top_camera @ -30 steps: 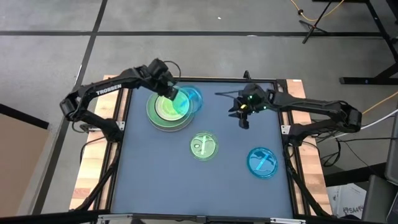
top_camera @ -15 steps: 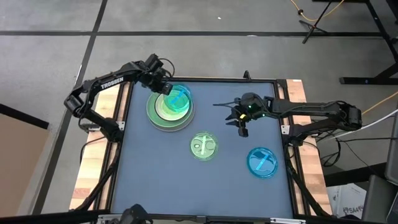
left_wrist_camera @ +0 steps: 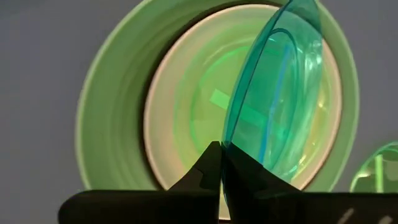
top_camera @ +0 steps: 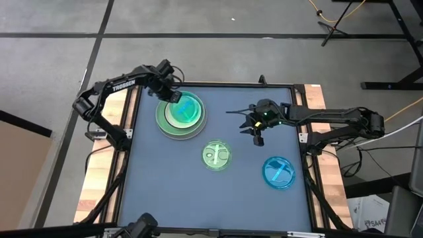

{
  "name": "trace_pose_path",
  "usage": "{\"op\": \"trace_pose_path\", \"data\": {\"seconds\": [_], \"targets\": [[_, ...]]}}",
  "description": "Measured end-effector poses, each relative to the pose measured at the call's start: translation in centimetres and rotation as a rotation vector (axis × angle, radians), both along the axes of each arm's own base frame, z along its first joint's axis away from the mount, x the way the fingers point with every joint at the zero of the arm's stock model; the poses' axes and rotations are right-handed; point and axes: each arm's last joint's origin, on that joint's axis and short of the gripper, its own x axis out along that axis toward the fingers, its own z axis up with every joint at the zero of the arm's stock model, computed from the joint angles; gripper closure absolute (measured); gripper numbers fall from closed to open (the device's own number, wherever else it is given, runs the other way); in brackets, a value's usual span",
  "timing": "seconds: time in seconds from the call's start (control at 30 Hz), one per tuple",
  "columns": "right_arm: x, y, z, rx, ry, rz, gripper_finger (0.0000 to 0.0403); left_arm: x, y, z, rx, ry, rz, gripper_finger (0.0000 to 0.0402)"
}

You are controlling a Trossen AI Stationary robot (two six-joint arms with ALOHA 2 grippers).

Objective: Stack plastic plates
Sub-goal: Stack the top blue plate on top of the light green plate

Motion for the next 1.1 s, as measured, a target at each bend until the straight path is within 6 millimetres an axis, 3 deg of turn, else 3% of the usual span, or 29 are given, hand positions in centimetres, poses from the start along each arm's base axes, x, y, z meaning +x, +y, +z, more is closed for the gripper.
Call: {"op": "trace_pose_path", "data": {"seconds": [0.6,1.1], "targets": [[0.0,0.0,0.0,0.0,0.0,0.0,0.0308,1.2,-1.1,-0.1,0.117,0.129,-0.028,0.0396],[0.0,0.0,0.0,0.0,0.0,0.0,0.0308,1.5,-1.4,-0.1,0.124,0.137,-0.034,0.0319]]}}
